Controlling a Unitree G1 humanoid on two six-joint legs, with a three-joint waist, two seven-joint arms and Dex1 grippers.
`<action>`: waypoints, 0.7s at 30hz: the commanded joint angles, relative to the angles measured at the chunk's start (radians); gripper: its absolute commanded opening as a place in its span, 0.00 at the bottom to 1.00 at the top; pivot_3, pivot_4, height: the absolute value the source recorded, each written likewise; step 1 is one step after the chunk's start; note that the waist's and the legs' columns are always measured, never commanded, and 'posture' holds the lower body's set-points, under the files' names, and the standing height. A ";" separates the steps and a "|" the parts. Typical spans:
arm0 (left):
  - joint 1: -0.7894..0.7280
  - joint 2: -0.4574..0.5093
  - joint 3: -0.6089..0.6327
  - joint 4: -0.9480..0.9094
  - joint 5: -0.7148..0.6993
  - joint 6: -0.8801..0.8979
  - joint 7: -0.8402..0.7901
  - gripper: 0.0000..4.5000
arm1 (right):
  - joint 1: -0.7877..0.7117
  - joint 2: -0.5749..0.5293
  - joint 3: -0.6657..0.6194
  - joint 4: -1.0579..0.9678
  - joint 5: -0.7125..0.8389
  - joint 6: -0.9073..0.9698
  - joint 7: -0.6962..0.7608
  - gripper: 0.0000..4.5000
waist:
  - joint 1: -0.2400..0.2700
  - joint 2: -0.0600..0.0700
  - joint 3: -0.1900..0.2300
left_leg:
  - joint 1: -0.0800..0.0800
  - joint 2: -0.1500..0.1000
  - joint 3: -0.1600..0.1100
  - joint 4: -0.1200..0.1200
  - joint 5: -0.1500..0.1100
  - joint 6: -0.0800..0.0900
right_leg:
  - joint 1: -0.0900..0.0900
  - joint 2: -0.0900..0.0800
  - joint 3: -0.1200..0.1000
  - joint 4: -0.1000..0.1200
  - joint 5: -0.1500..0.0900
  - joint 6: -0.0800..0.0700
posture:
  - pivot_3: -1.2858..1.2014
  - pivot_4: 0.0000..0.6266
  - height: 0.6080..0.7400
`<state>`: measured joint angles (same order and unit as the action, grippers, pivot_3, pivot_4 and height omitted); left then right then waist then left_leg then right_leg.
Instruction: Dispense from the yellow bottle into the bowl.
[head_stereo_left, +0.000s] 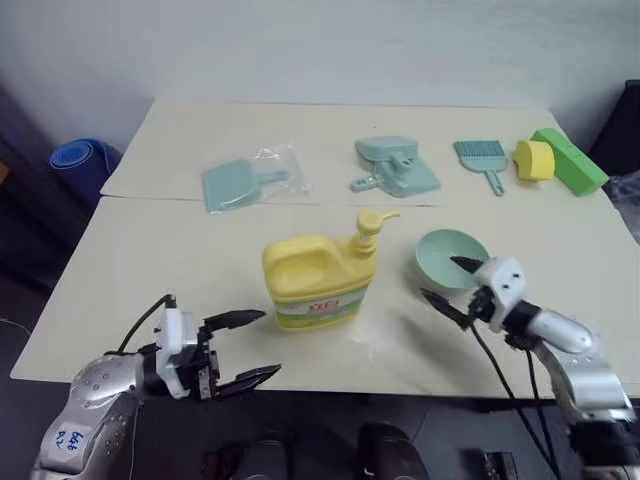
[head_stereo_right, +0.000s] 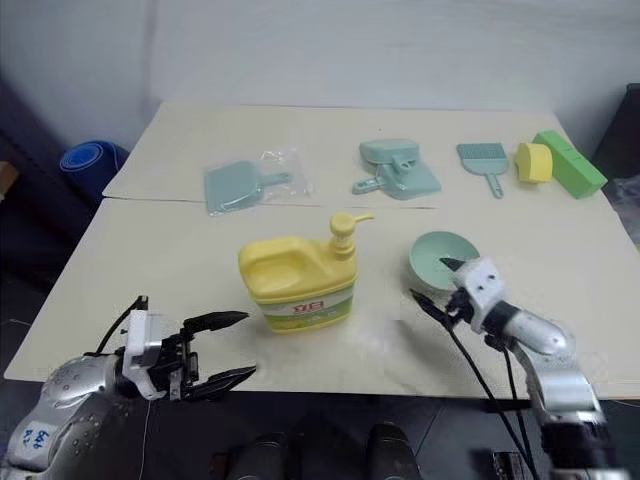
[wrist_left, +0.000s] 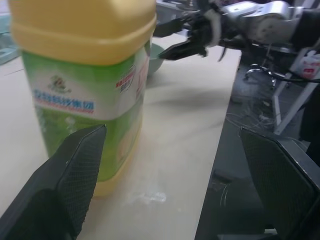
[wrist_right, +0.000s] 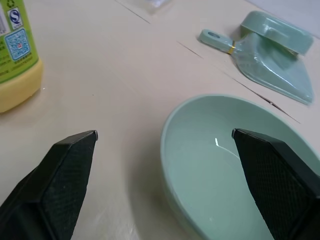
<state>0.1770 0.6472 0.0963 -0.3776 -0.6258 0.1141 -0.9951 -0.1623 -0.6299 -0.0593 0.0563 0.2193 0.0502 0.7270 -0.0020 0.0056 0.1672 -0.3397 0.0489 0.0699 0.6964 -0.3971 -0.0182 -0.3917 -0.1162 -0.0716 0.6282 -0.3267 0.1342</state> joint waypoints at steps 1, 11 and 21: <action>-0.020 -0.004 0.004 -0.077 -0.021 0.035 0.026 1.00 | -0.080 0.016 0.048 0.115 -0.065 0.002 -0.003 0.96 | -0.002 0.000 0.000 | 0.000 0.000 0.000 0.000 0.000 0.000 | 0.000 0.000 0.000 0.000 0.000 0.000 | 0.52 0.24 1.00; -0.108 0.241 0.248 -0.256 -0.576 0.424 0.108 0.88 | -0.186 0.023 0.090 0.114 -0.092 0.094 0.019 0.42 | -0.001 -0.001 0.002 | -0.004 0.002 -0.005 0.003 0.000 0.000 | -0.002 0.000 -0.001 0.000 0.000 0.000 | 0.52 0.24 1.00; -0.565 0.188 0.167 -0.124 -0.599 0.469 0.224 0.22 | -0.194 -0.025 0.048 -0.021 -0.045 0.194 0.080 0.00 | -0.003 0.001 0.003 | -0.005 0.000 -0.005 0.003 0.000 0.000 | -0.001 0.001 -0.002 -0.001 0.000 0.000 | 0.52 0.24 1.00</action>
<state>-0.3166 0.8711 0.3038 -0.5342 -1.2561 0.6016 -0.7959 -0.3412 -0.6317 0.0232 0.1137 0.1307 0.2280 0.7779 -0.0052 0.0061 0.1698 -0.3449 0.0485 0.0651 0.6991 -0.3968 -0.0187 -0.3927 -0.1154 -0.0741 0.6275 -0.3265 0.1347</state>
